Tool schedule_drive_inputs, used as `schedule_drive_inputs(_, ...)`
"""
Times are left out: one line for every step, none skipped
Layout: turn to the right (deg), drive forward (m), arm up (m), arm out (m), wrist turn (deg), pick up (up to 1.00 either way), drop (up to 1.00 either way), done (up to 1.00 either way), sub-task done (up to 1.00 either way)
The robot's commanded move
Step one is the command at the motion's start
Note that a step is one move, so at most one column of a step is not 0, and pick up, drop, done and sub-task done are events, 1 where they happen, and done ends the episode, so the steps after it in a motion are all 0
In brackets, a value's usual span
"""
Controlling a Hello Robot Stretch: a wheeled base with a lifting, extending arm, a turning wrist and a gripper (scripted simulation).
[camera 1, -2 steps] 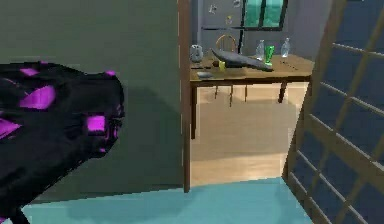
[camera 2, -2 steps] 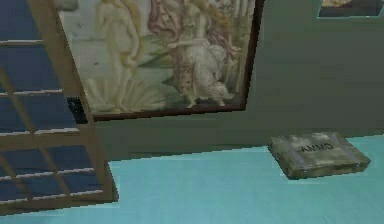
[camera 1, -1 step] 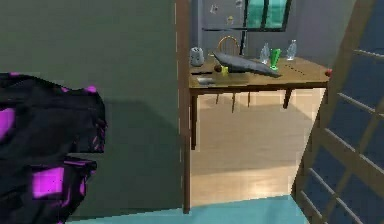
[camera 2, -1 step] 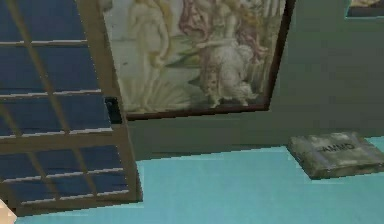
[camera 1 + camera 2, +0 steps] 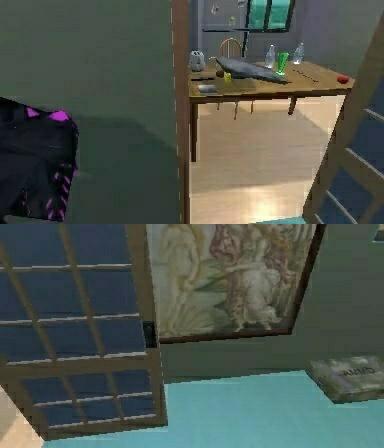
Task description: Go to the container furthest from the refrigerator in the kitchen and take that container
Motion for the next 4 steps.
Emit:
schedule_drive_inputs(45.0,0.00,0.00,0.00,0.0,0.00,0.00,0.00,0.00)
schedule_drive_inputs(45.0,0.00,0.00,0.00,0.0,0.00,0.00,0.00,0.00)
schedule_drive_inputs(6.0,0.00,0.00,0.00,0.0,0.00,0.00,0.00,0.00)
schedule_drive_inputs(0.0,0.25,0.00,0.00,0.0,0.00,0.00,0.00,0.00)
